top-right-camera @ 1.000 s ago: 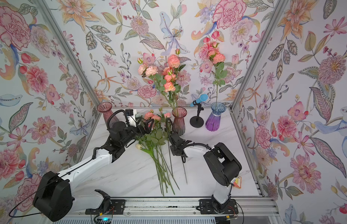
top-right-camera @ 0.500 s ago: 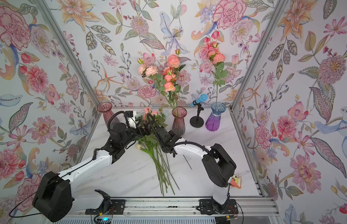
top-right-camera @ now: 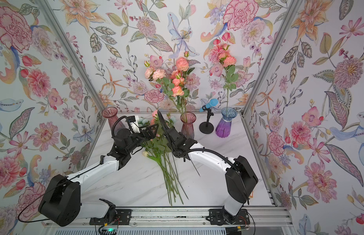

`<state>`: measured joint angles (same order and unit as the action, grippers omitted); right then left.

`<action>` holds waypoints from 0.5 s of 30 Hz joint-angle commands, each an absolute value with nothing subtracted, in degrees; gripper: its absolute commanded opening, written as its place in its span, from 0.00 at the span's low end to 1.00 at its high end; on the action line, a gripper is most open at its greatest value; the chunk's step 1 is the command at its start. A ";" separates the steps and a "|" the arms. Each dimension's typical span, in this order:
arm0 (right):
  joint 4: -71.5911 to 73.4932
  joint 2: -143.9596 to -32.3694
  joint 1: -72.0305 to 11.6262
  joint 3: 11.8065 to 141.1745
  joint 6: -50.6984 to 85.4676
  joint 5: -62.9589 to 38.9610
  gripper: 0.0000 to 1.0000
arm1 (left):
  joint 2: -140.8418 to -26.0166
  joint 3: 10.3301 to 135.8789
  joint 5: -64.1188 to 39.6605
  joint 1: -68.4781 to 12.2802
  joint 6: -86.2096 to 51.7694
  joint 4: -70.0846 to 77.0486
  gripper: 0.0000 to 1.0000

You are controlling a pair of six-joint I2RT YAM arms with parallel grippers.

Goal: Place the pink flowers into the vase
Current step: Pick up the flower at the center of the board.

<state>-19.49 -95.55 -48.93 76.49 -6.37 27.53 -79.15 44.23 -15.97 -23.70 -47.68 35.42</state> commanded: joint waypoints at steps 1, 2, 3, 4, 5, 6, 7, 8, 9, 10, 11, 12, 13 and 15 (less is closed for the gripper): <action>-19.87 -93.19 -48.07 78.57 -3.48 23.23 0.01 | -81.09 43.35 -21.15 -22.94 -55.52 42.50 0.95; -19.82 -92.93 -48.01 78.70 -3.30 22.28 0.01 | -81.42 43.74 -21.55 -22.94 -55.63 42.58 0.95; -19.82 -92.69 -48.07 78.77 -2.94 21.30 0.01 | -81.64 44.06 -21.83 -22.94 -55.85 42.75 0.95; -19.77 -92.55 -48.08 78.84 -2.54 20.43 0.01 | -81.81 44.19 -21.97 -22.94 -56.14 43.10 0.95; -19.70 -92.30 -47.91 78.94 -2.15 19.54 0.01 | -81.91 44.21 -22.06 -22.96 -56.31 43.60 0.95; -19.33 -91.99 -47.89 78.81 -1.82 18.94 0.01 | -82.00 44.27 -22.15 -22.99 -56.50 43.93 0.94; -18.97 -91.72 -47.90 78.65 -1.60 18.23 0.01 | -82.08 44.30 -22.28 -22.95 -56.60 44.20 0.94; -18.53 -91.39 -47.91 78.41 -1.34 17.19 0.01 | -82.17 44.38 -22.44 -22.94 -56.68 44.55 0.94; -18.06 -91.00 -47.90 78.15 -1.04 16.15 0.01 | -82.31 44.38 -22.57 -22.97 -56.82 44.95 0.93; -17.77 -90.82 -47.93 78.01 -0.81 15.21 0.01 | -82.40 44.38 -22.73 -22.94 -57.01 45.29 0.93; -17.47 -90.58 -48.07 77.88 -0.61 13.76 0.01 | -82.57 44.43 -22.83 -23.02 -57.16 45.66 0.92; -16.96 -90.37 -48.15 77.64 -0.52 12.81 0.01 | -82.82 44.55 -23.04 -22.94 -57.22 46.07 0.91; -16.52 -90.19 -48.25 77.40 -0.36 12.38 0.01 | -83.02 44.64 -23.30 -22.90 -57.22 46.48 0.91; -15.57 -89.76 -48.25 76.92 -0.09 11.66 0.02 | -83.77 44.74 -23.78 -22.96 -57.43 47.48 0.89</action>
<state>-17.91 -92.23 -48.10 77.78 -1.78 14.98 -82.54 44.01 -22.11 -23.24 -56.05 44.07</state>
